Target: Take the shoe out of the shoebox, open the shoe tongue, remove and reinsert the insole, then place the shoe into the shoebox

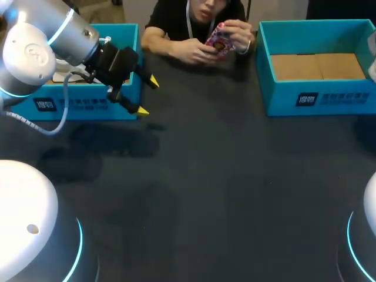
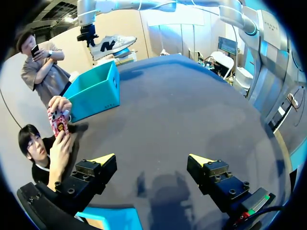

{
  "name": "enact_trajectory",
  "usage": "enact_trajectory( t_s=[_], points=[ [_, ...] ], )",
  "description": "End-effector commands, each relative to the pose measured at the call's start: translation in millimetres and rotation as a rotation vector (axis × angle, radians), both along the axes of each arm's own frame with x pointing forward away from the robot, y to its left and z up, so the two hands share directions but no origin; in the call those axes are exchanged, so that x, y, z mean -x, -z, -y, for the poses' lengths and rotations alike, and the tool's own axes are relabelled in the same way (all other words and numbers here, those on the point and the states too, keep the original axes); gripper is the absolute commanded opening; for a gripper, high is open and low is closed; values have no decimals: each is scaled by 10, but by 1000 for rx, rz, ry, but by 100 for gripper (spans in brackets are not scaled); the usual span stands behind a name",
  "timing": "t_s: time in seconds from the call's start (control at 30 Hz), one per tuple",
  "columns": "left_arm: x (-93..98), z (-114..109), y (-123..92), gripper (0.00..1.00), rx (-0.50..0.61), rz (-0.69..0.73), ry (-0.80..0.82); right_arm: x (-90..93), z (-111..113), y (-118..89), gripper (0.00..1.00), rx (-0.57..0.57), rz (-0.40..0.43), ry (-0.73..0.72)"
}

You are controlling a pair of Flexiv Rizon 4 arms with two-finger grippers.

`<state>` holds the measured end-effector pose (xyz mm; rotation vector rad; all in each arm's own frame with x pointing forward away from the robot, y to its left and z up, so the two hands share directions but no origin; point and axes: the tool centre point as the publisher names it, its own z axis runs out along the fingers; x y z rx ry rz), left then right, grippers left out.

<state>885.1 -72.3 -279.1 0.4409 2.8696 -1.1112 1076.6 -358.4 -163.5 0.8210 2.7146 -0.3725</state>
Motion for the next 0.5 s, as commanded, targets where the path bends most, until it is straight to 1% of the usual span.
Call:
enact_trajectory(
  t_s=[0.03,0.1,0.13,0.17,0.2,0.23,0.27,0.3,0.33,0.4,0.47,0.5],
  points=[
    [8,-5,-6,100,-3,1,-1,37,4,-10,0,-17,31,275],
    [8,-5,-6,100,-3,1,-1,88,1,-6,0,-23,50,384],
    [8,-5,-6,100,-3,1,-1,125,8,-8,0,-42,63,472],
    [8,-5,-6,100,-3,1,-1,131,5,-9,0,-45,66,485],
    [8,-5,-6,100,-3,1,-1,188,36,-11,0,-32,63,631],
    [8,-5,-6,100,-3,1,-1,212,45,-16,0,-41,91,686],
    [8,-5,-6,100,-3,1,-1,247,73,-30,0,-28,116,771],
    [8,-5,-6,100,-3,1,-1,264,84,-48,0,-31,158,820],
    [8,-5,-6,100,-3,1,-1,283,102,-53,0,-24,170,871],
    [8,-5,-6,100,-3,1,-1,343,147,-58,0,-52,214,1004],
    [8,-5,-6,100,-3,1,-1,397,177,-58,0,-52,229,1119],
    [8,-5,-6,100,-3,1,-1,407,181,-60,0,-48,231,1141]
  ],
)
